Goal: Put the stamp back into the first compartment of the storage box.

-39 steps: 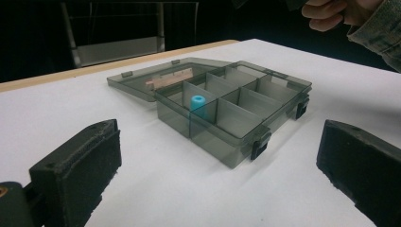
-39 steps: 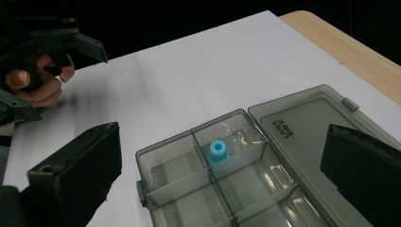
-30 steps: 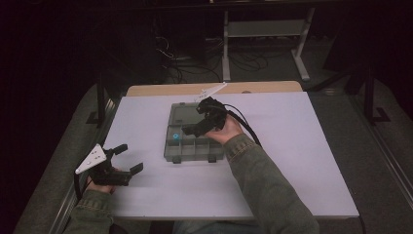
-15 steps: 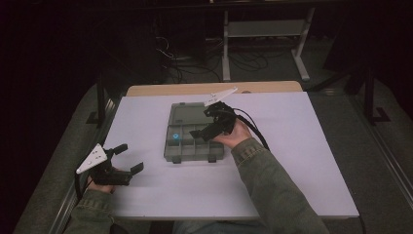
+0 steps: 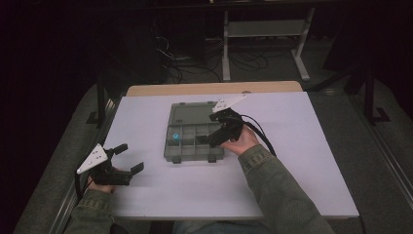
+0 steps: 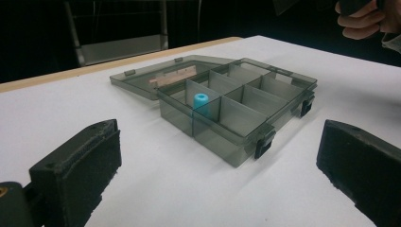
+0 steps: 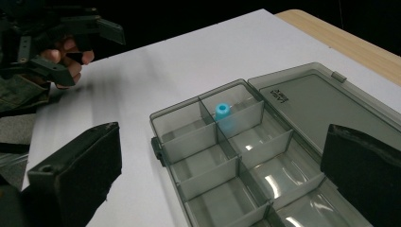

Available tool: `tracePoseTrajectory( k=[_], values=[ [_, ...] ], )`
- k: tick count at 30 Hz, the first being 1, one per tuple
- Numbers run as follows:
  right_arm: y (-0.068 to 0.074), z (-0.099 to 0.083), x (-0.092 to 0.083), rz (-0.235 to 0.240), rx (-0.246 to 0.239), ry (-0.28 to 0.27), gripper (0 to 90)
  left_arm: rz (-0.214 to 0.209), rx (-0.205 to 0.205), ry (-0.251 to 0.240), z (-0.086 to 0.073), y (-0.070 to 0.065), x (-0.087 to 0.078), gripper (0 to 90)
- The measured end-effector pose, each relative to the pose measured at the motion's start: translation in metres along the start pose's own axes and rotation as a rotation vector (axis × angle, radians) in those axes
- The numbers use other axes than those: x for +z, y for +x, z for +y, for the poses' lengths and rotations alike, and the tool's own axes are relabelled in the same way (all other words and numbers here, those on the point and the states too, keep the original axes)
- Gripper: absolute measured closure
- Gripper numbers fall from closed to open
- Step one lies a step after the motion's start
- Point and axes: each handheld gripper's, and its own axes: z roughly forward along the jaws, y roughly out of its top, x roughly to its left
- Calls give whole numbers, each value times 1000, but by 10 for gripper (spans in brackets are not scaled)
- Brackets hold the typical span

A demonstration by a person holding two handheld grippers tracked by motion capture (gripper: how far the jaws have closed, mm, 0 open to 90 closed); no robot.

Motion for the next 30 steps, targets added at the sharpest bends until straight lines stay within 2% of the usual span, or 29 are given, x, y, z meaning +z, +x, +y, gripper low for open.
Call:
tracePoseTrajectory(
  k=[6, 9, 13, 24, 30],
  values=[
    [4, -10, -13, -13, 0, -12, 0, 0, 3, 0, 0, 0, 0, 3],
    [3, -21, -23, -25, 45, -34, 0, 1, 2, 9, 0, 0, 0, 3],
    [-1, -30, -34, -27, 64, -83, 0, 4, 1, 9, 0, 0, 0, 3],
    [-3, -47, -56, -70, 73, -83, 0, 7, -2, 2, 1, -1, 0, 3],
    [-4, -59, -76, -97, 98, -108, 0, -3, -8, 5, 0, -1, 3, 3]
  ],
)
